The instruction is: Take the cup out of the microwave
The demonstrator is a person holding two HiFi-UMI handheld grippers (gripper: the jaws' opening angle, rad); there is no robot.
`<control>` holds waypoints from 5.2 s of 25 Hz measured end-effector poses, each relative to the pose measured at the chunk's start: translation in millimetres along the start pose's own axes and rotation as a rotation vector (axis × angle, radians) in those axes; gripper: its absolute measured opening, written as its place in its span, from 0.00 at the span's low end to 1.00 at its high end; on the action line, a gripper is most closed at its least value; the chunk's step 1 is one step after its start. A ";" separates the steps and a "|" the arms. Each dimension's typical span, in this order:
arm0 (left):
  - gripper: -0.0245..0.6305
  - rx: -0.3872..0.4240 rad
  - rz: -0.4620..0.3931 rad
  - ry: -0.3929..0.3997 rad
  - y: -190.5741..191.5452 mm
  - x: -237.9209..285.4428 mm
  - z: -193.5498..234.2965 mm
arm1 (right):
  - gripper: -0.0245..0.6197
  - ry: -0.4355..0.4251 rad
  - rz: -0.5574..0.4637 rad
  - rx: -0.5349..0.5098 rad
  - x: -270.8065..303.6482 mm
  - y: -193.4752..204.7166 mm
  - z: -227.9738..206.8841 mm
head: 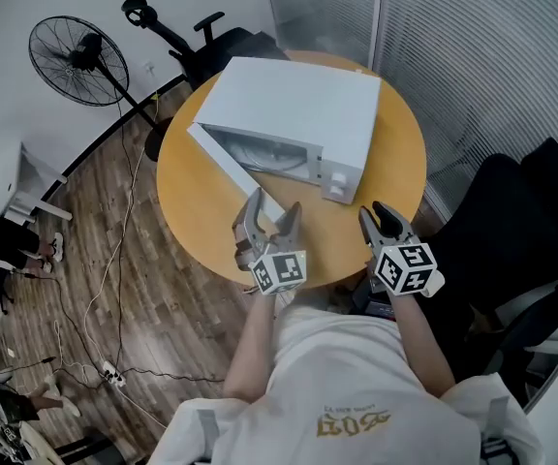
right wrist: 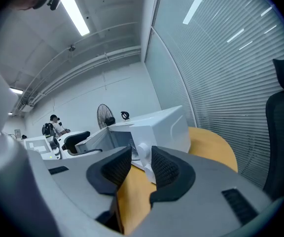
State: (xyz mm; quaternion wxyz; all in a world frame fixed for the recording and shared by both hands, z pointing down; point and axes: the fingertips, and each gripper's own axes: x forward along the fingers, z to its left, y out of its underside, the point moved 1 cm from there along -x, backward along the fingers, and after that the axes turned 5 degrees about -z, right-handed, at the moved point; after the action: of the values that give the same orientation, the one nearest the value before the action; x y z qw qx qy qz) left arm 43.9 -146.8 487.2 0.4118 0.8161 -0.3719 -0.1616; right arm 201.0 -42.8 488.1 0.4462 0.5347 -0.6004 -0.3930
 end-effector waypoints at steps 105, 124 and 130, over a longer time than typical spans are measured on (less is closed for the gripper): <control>0.30 -0.720 0.184 -0.259 123.7 -100.6 107.4 | 0.32 -0.217 0.229 -0.037 243.1 78.4 93.5; 0.30 -0.722 0.183 -0.280 124.5 -103.5 106.0 | 0.34 -0.146 0.282 -0.093 317.7 108.7 77.9; 0.30 -0.717 0.185 -0.292 124.1 -104.9 109.1 | 0.30 -0.182 0.311 -0.121 336.9 113.0 82.8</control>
State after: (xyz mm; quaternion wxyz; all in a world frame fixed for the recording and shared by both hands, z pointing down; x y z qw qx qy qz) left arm -147.5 -177.1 514.7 0.6263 0.5520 -0.4186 -0.3575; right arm 78.8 -364.3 610.1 0.4769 0.3700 -0.6889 -0.4015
